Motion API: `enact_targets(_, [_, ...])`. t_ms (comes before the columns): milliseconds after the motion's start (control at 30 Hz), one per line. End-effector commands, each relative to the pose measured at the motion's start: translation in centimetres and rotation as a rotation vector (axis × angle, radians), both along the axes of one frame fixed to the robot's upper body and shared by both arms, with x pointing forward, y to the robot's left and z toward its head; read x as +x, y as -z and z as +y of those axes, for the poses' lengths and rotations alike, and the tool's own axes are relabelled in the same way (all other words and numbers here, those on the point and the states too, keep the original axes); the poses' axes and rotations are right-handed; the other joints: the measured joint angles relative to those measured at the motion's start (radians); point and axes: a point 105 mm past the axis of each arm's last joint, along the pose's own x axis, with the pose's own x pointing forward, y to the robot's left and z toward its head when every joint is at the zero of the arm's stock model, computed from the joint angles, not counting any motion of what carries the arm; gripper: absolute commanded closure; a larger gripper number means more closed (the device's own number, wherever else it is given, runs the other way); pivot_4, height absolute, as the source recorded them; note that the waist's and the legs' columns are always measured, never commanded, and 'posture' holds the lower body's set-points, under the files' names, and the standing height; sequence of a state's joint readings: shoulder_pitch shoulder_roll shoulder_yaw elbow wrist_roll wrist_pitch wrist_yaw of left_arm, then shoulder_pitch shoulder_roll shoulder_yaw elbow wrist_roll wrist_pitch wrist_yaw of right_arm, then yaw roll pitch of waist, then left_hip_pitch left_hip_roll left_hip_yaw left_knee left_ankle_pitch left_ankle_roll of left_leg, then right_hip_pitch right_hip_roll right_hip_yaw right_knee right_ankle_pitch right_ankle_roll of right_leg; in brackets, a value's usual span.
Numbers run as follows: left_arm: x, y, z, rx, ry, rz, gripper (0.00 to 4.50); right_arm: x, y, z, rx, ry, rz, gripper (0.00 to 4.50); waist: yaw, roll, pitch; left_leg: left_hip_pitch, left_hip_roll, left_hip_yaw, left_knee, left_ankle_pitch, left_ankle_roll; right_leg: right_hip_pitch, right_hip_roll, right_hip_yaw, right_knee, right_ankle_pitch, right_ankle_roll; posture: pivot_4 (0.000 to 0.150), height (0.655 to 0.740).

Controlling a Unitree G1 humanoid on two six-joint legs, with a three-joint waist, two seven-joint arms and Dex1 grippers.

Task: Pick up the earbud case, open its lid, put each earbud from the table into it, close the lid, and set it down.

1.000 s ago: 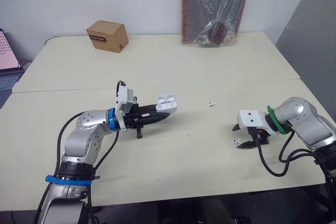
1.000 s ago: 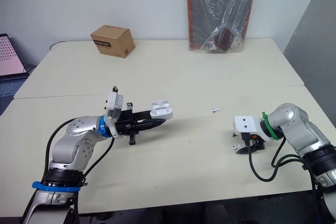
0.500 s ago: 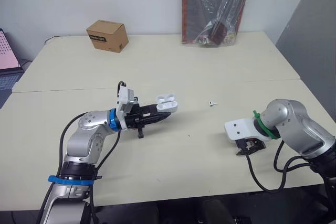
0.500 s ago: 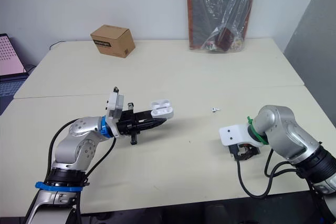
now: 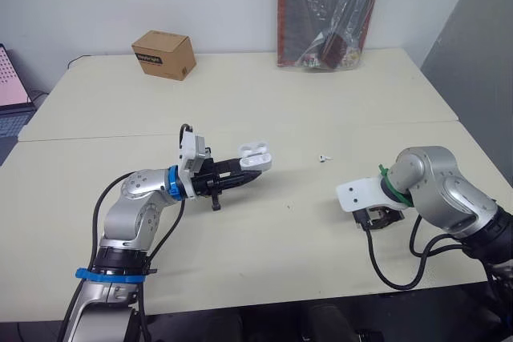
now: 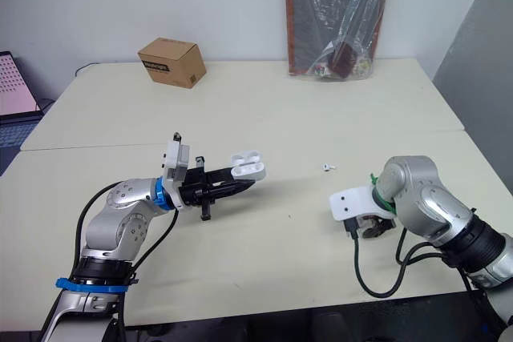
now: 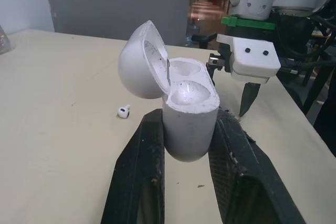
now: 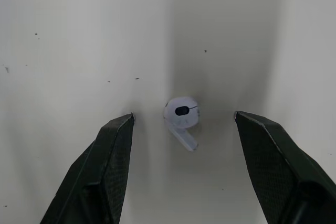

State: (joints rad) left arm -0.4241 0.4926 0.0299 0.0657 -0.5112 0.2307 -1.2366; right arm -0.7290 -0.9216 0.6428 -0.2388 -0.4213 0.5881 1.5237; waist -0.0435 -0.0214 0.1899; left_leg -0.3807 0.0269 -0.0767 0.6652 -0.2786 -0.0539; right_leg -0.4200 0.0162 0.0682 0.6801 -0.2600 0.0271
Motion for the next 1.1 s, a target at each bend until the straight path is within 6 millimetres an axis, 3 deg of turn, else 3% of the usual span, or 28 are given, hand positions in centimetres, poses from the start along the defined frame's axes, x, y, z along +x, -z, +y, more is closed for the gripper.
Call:
enact_targets(33, [-0.4,-1.0,-0.3,-0.019,0.015,-0.050,3.74,-0.1,-0.6,0.2,-0.015,-0.012,0.000,1.71,0.001,0.000,0.000,0.000,0.000,0.000,0.000,0.000,0.000,0.000,0.000,0.000,0.000,0.000,0.000,0.150,0.7400])
enact_targets(133, [-0.4,-1.0,-0.3,-0.020,0.014,-0.050,3.74,-0.2,-0.5,0.2,-0.022,-0.014,0.008,2.55,0.001,0.000,0.000,0.000,0.000,0.000,0.000,0.000,0.000,0.000,0.000,0.000,0.000,0.000,0.000,0.150,0.7400])
enact_targets(1100, [-0.5,-0.8,-0.4,-0.034,0.007,-0.059,3.74,-1.3,-0.4,0.7,-0.102,-0.069,0.006,2.55,0.001,0.000,0.000,0.000,0.000,0.000,0.000,0.000,0.000,0.000,0.000,0.000,0.000,0.000,0.000,0.150,0.7400])
